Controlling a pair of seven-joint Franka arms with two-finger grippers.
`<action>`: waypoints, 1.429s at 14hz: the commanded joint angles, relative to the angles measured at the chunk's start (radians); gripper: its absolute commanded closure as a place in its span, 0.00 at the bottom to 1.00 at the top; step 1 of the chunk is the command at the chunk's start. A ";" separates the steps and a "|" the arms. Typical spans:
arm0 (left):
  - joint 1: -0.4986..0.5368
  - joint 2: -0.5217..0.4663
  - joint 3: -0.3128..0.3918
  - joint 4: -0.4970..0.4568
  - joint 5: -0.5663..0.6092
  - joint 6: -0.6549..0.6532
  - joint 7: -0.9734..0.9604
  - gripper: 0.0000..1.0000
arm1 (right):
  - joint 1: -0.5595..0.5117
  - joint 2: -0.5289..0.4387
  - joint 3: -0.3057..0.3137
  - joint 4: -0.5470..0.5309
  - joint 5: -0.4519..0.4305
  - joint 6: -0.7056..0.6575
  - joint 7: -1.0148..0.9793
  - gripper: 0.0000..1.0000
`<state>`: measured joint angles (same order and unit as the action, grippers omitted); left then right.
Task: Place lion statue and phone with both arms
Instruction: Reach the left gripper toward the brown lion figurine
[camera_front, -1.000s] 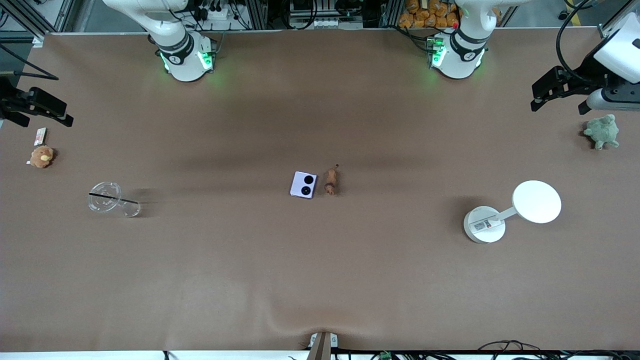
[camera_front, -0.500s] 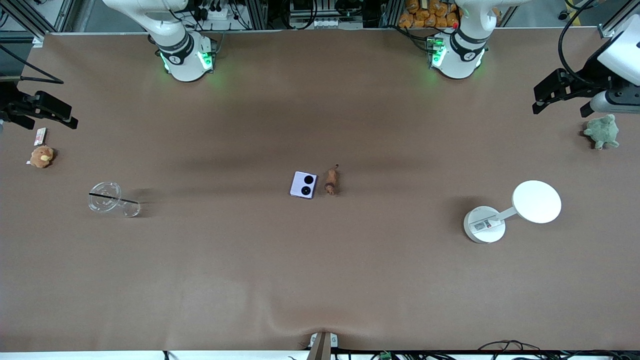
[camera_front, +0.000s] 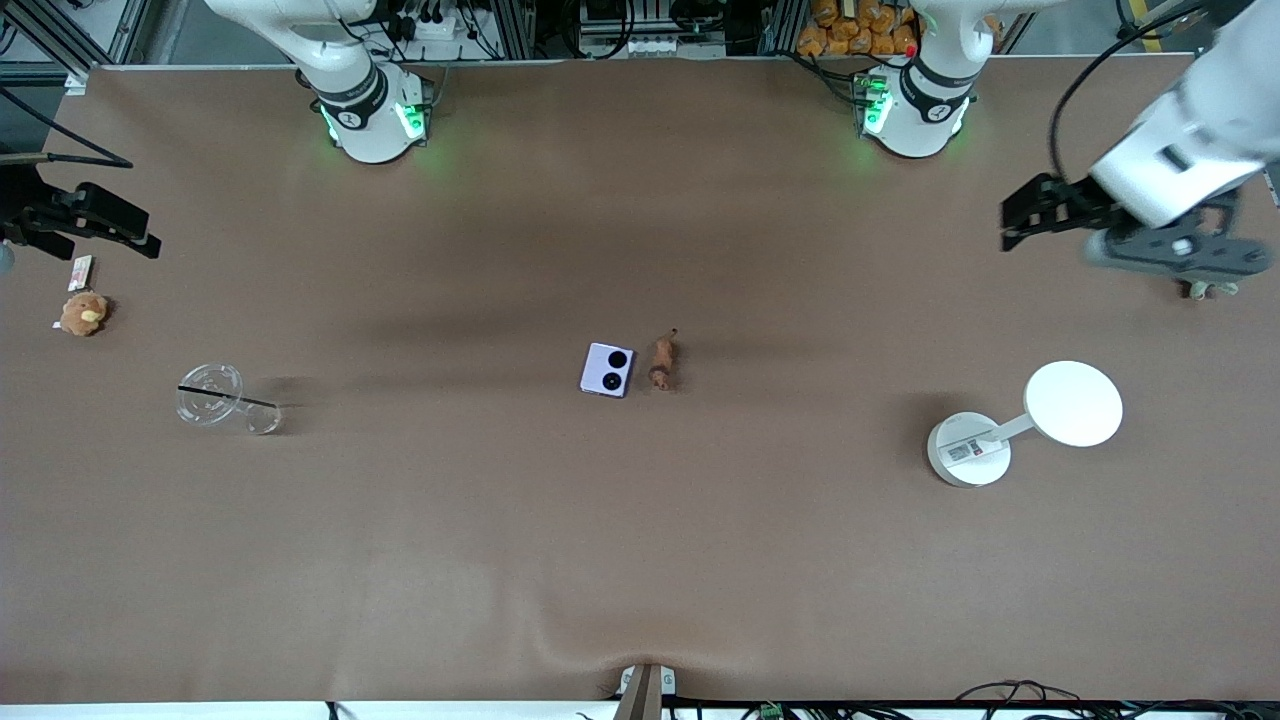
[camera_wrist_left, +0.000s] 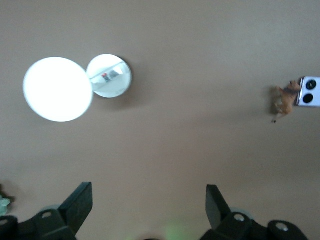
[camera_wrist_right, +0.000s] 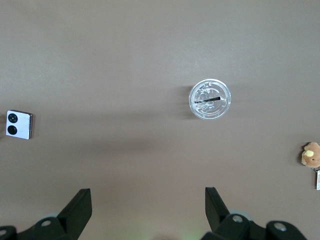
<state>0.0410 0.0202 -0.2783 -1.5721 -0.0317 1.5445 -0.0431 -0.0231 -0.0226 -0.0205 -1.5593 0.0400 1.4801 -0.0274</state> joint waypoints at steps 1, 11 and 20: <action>-0.015 0.075 -0.057 0.038 0.010 0.009 -0.018 0.00 | 0.005 0.003 -0.003 0.002 0.003 -0.001 -0.008 0.00; -0.226 0.269 -0.075 0.032 0.018 0.159 -0.308 0.00 | 0.009 0.015 -0.003 0.002 0.003 -0.006 -0.006 0.00; -0.429 0.486 -0.071 0.026 0.093 0.481 -0.605 0.00 | 0.011 0.038 -0.003 -0.001 0.003 0.000 -0.006 0.00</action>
<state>-0.3606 0.4507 -0.3515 -1.5684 0.0345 1.9638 -0.5938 -0.0184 0.0000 -0.0197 -1.5642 0.0400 1.4803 -0.0276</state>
